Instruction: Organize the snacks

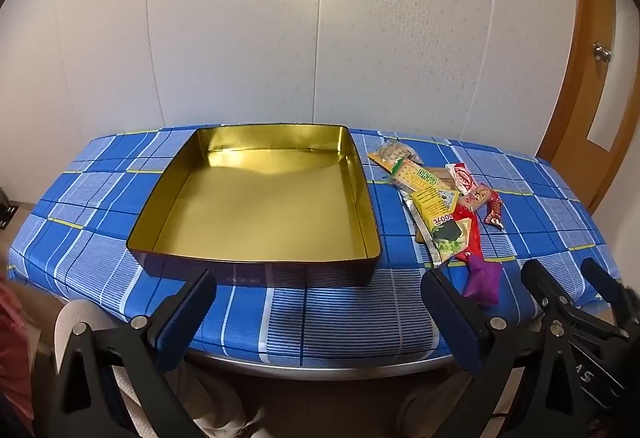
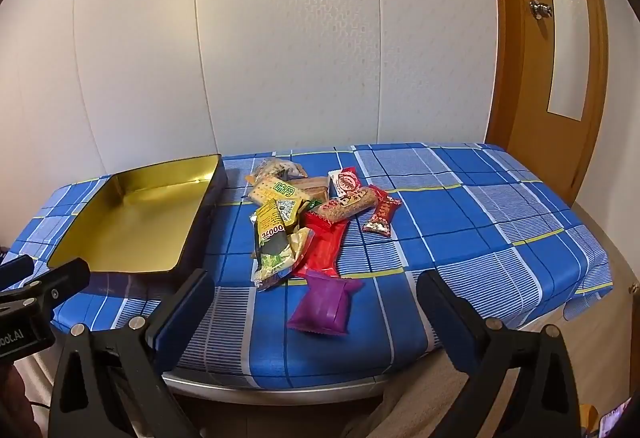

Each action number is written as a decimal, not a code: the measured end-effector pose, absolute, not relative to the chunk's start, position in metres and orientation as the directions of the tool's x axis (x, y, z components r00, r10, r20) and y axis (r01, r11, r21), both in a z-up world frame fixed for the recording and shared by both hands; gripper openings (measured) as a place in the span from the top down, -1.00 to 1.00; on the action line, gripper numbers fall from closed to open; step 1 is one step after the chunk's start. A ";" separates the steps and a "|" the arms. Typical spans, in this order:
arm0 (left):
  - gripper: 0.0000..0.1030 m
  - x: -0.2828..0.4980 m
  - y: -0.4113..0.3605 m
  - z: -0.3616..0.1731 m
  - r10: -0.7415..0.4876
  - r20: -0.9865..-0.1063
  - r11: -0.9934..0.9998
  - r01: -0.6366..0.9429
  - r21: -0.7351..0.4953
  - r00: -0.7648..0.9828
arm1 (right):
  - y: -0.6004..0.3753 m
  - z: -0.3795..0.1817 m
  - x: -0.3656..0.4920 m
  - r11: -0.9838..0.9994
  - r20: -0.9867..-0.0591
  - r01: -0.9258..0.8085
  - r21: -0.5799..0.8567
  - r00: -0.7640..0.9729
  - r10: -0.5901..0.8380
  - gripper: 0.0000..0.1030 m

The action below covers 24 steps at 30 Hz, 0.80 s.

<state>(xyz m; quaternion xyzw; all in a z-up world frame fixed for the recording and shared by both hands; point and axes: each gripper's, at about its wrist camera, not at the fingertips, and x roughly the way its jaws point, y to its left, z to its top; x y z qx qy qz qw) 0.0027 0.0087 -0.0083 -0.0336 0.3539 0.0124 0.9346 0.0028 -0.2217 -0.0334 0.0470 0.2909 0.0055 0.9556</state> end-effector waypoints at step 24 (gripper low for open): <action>-0.99 0.003 0.011 -0.010 0.006 -0.670 0.996 -0.060 -0.059 0.742 | -0.217 -0.038 0.005 0.996 -0.570 0.007 0.093 0.820 0.048 -0.99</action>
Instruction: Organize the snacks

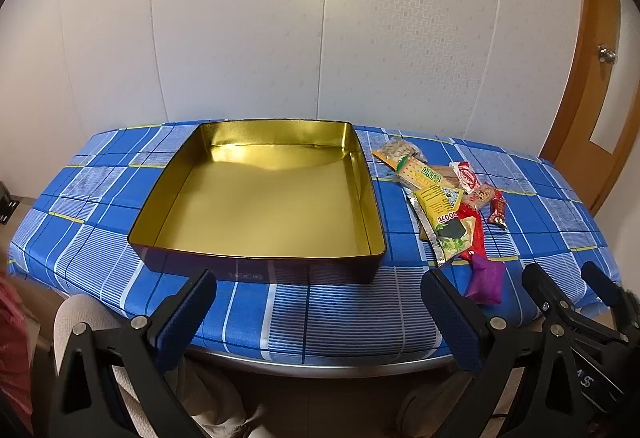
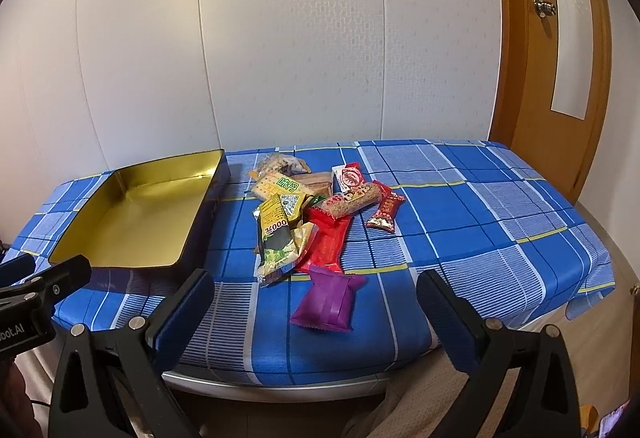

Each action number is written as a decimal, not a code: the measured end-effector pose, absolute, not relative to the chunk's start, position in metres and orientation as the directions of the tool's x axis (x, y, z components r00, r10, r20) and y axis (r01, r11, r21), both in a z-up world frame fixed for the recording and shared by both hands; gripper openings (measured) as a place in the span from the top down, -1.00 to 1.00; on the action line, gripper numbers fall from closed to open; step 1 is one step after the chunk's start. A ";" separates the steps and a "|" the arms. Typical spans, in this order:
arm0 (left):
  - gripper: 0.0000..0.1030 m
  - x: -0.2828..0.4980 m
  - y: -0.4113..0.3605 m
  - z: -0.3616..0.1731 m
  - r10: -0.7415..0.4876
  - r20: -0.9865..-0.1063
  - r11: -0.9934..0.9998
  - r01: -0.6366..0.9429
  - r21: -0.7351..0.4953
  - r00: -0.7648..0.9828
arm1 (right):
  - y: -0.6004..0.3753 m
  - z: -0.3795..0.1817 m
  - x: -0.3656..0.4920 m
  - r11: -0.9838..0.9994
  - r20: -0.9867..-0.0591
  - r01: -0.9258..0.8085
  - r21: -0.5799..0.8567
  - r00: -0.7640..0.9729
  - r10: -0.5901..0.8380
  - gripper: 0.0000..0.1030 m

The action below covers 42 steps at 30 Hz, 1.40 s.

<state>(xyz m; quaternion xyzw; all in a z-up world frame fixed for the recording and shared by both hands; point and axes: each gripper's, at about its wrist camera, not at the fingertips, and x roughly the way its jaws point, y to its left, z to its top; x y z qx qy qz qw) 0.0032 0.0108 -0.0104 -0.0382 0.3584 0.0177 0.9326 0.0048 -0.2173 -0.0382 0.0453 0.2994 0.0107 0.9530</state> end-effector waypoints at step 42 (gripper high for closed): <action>-0.99 0.037 0.048 -0.044 0.020 -0.773 0.982 -0.159 -0.105 0.635 | -0.249 -0.097 0.057 0.982 -0.716 0.009 0.189 0.686 0.132 -0.50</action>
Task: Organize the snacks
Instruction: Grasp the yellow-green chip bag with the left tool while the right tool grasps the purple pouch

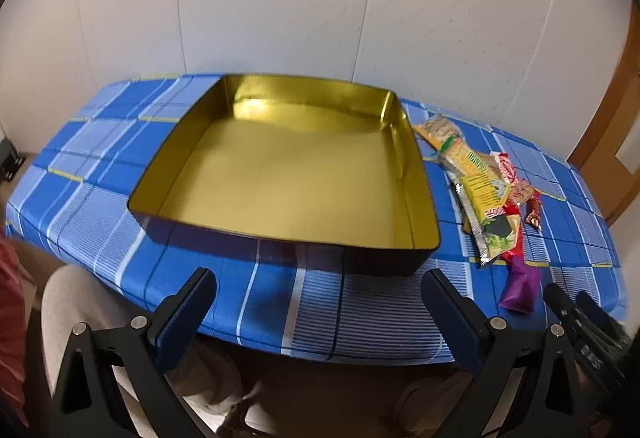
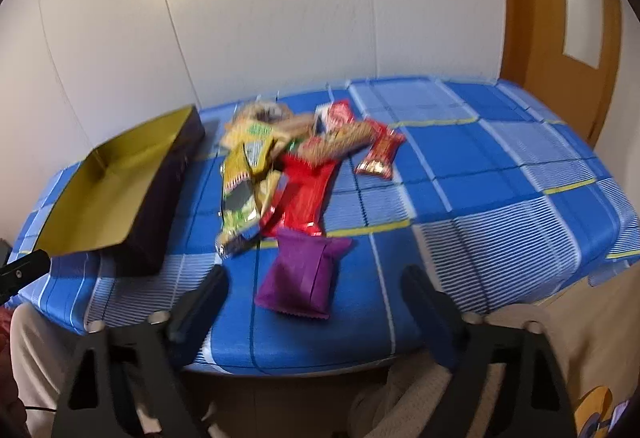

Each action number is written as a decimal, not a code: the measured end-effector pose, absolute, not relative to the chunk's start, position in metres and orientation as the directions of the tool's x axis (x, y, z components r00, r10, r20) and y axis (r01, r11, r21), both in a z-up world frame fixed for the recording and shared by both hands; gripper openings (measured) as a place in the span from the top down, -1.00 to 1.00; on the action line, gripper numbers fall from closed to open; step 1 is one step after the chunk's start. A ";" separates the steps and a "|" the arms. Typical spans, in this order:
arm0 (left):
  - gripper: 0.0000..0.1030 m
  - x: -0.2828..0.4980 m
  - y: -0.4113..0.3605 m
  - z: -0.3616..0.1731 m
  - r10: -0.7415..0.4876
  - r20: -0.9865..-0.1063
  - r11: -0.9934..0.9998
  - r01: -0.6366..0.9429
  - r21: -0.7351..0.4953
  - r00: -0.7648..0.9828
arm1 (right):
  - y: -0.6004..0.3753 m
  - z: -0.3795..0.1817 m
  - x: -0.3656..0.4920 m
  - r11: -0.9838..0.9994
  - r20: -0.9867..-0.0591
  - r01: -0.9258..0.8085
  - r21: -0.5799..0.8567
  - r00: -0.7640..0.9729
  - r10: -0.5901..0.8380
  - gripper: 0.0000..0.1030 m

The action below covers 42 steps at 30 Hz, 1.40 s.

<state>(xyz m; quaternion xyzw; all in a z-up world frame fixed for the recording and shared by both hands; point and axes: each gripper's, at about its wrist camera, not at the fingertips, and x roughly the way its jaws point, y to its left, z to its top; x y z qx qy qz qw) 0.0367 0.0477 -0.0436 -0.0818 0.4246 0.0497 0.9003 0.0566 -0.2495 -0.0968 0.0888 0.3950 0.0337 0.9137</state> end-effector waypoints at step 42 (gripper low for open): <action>-0.99 0.113 -0.088 -0.043 -0.149 -0.789 0.987 0.141 -0.081 0.596 | -0.307 -0.128 0.111 0.922 -0.663 0.122 0.368 0.729 0.168 0.22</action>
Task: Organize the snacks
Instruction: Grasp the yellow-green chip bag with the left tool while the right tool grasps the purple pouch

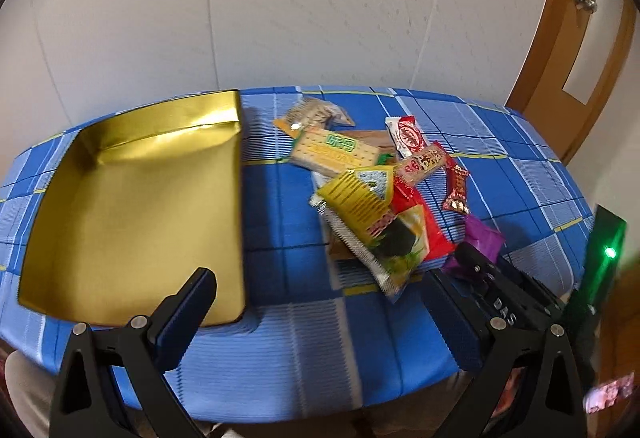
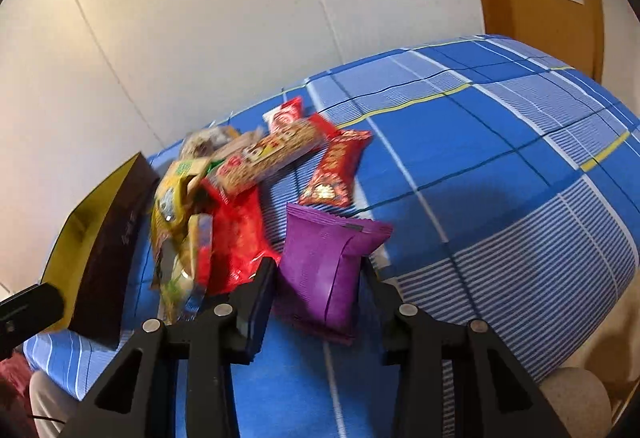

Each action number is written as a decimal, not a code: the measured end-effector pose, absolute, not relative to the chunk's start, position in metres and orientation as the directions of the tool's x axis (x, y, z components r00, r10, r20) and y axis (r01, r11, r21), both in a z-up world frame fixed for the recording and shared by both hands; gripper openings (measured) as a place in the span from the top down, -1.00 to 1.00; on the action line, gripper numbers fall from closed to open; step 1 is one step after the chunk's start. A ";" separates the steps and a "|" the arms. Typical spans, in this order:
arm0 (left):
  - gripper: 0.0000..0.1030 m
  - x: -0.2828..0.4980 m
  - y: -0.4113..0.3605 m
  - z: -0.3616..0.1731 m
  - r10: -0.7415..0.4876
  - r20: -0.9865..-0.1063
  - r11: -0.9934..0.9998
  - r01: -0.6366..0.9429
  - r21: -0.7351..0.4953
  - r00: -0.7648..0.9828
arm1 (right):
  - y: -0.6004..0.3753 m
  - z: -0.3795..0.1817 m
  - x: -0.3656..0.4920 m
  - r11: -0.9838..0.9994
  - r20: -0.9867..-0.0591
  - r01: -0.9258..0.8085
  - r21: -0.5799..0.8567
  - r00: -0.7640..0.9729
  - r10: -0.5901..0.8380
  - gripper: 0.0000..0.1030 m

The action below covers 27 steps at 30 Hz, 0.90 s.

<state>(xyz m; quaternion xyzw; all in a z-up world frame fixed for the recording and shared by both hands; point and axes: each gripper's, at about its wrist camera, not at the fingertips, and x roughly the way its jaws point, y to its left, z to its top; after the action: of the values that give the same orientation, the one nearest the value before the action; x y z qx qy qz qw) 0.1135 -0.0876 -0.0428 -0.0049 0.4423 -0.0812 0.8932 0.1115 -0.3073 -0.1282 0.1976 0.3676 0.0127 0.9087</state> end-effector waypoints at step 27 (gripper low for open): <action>-0.37 0.182 -0.132 -0.090 -0.235 -0.835 0.970 0.172 -0.171 0.497 | -0.316 -0.134 0.120 0.918 -0.675 0.184 0.352 0.730 0.112 0.22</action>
<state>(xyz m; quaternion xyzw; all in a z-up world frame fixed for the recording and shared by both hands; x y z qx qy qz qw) 0.1816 -0.1317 -0.0902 -0.0327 0.4872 -0.1177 0.8647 0.1198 -0.3158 -0.1338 0.2020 0.3671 -0.0199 0.9077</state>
